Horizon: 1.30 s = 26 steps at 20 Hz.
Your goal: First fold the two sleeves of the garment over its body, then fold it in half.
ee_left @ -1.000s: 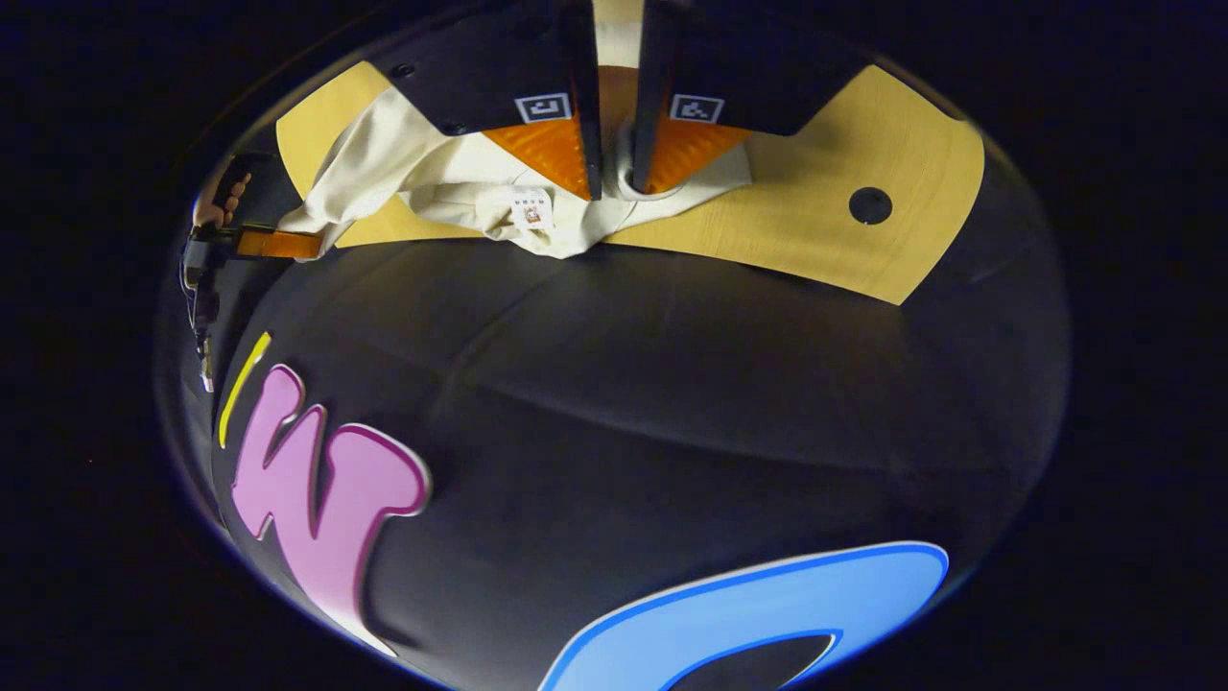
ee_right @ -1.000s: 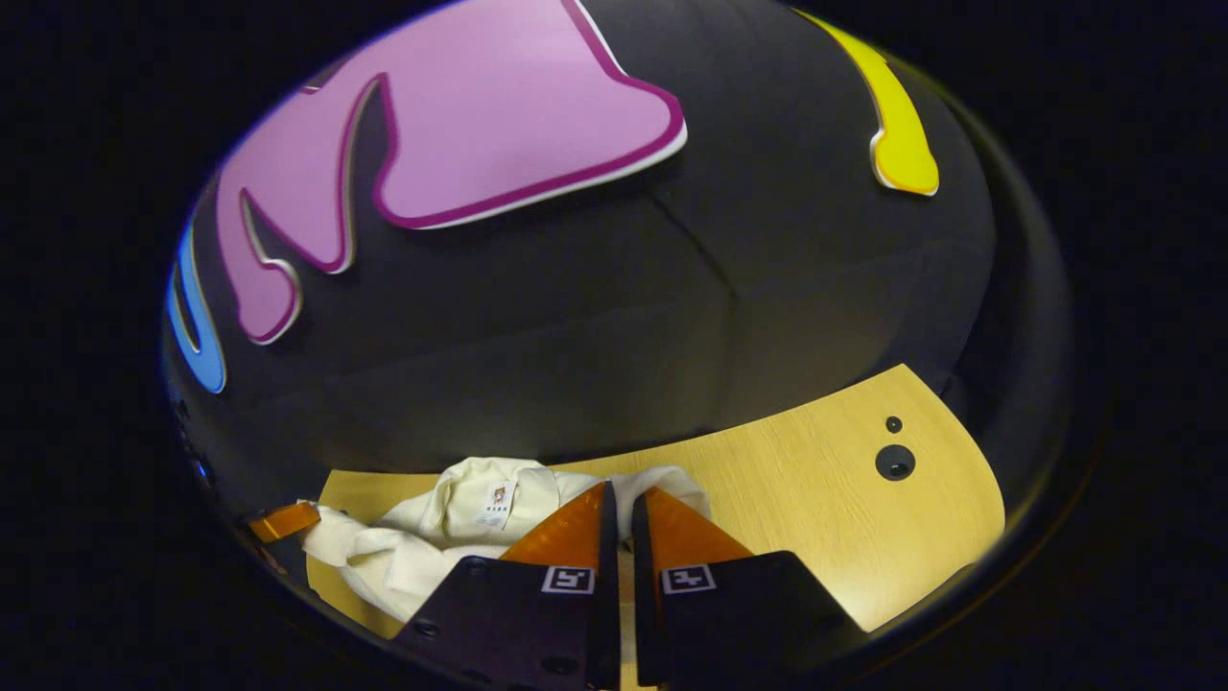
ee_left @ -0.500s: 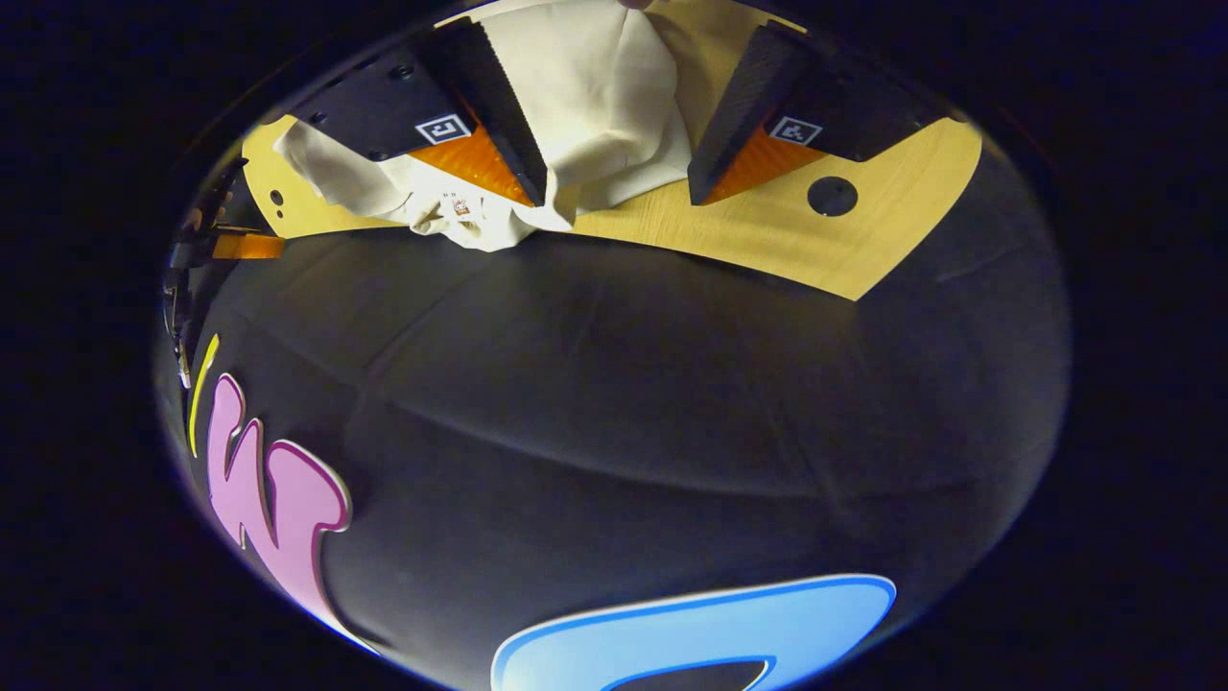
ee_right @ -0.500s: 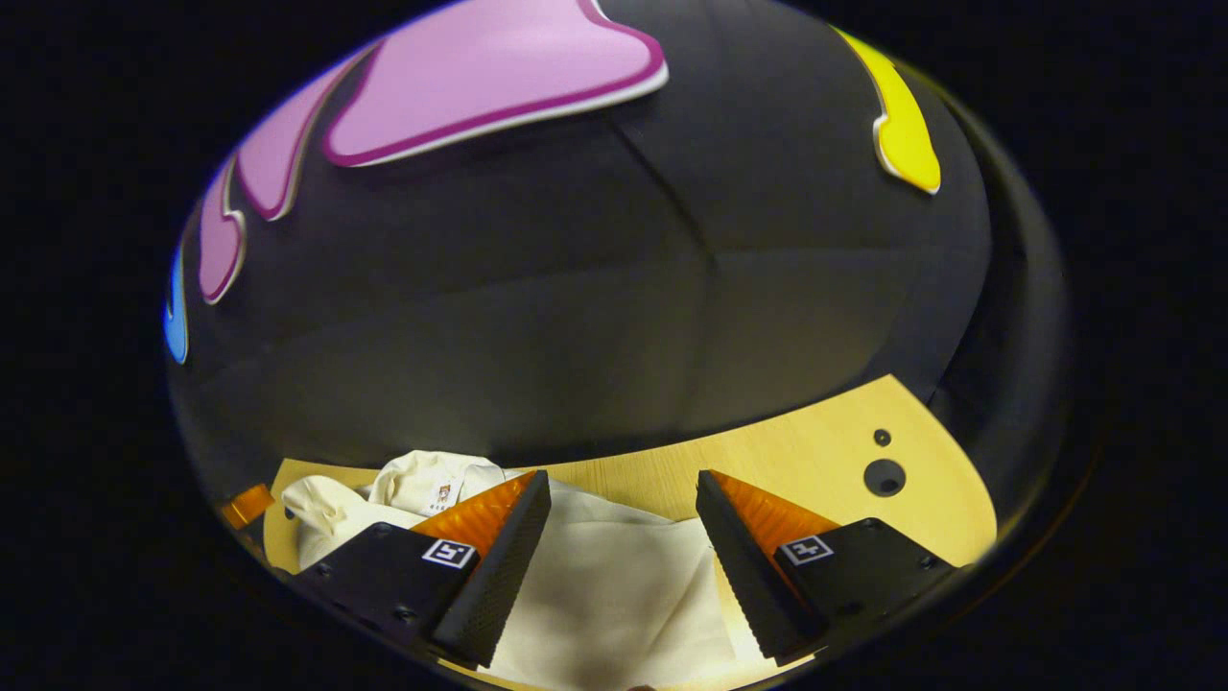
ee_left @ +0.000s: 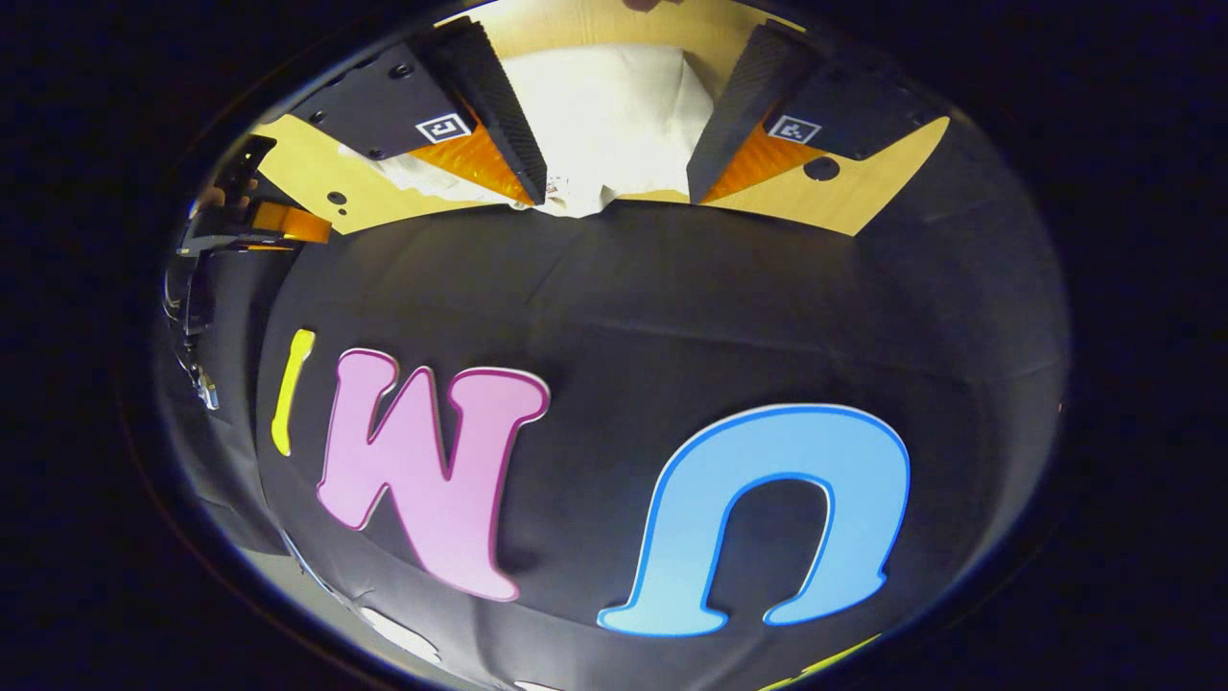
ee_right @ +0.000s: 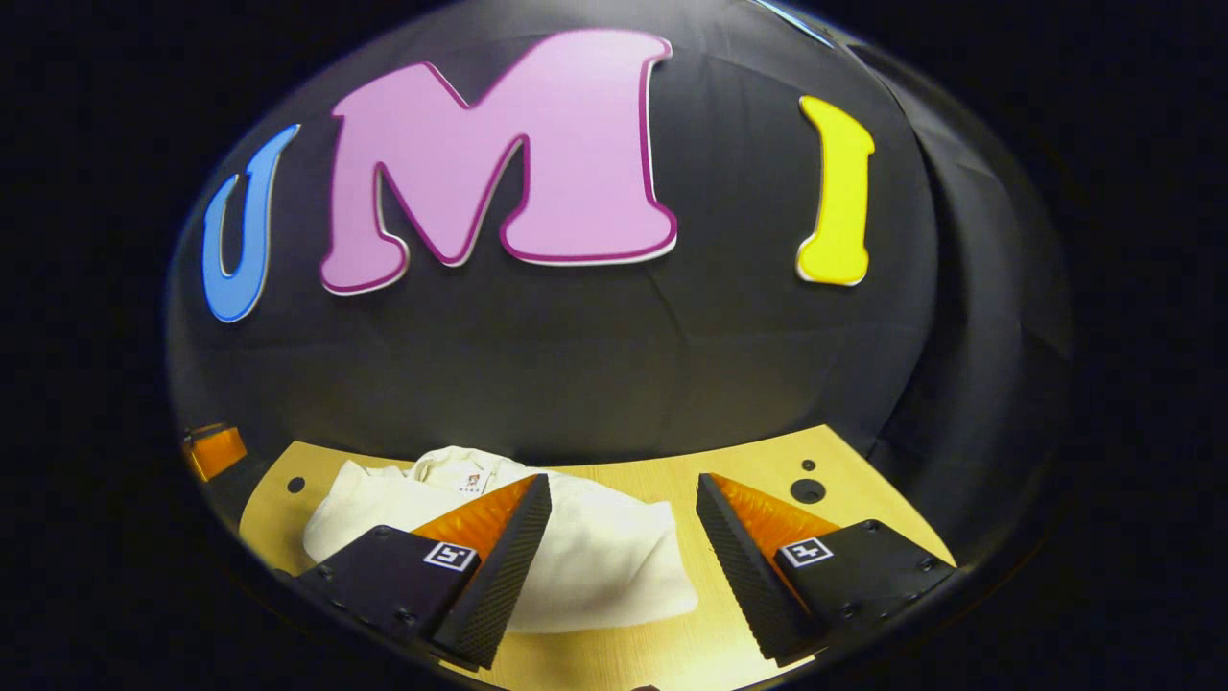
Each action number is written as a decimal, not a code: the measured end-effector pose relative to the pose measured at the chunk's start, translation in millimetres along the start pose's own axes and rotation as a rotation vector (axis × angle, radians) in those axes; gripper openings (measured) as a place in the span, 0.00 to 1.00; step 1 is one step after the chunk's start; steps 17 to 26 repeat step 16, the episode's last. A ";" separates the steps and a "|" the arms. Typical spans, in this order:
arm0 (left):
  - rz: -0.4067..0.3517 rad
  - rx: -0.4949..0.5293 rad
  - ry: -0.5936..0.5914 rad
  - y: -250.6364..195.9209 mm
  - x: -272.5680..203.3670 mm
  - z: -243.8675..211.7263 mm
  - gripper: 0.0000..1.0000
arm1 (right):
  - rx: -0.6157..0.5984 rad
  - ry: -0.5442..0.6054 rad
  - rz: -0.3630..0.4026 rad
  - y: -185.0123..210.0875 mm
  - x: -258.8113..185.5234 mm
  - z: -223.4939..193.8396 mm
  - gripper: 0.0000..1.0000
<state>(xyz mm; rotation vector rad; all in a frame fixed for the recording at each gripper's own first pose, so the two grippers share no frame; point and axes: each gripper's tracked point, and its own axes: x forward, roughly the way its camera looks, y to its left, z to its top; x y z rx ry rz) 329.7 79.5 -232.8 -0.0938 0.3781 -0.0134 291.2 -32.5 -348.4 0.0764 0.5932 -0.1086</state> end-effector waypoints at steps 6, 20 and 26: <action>-0.064 0.015 -0.160 -39.8 -89.1 38.1 0.96 | -0.021 -0.098 -0.043 13.4 -114.1 16.9 0.97; 0.019 0.016 -0.243 -59.9 -229.8 23.6 0.96 | -0.061 -0.195 0.033 40.6 -276.7 19.3 0.97; 0.019 0.016 -0.243 -59.9 -229.8 23.6 0.96 | -0.061 -0.195 0.033 40.6 -276.7 19.3 0.97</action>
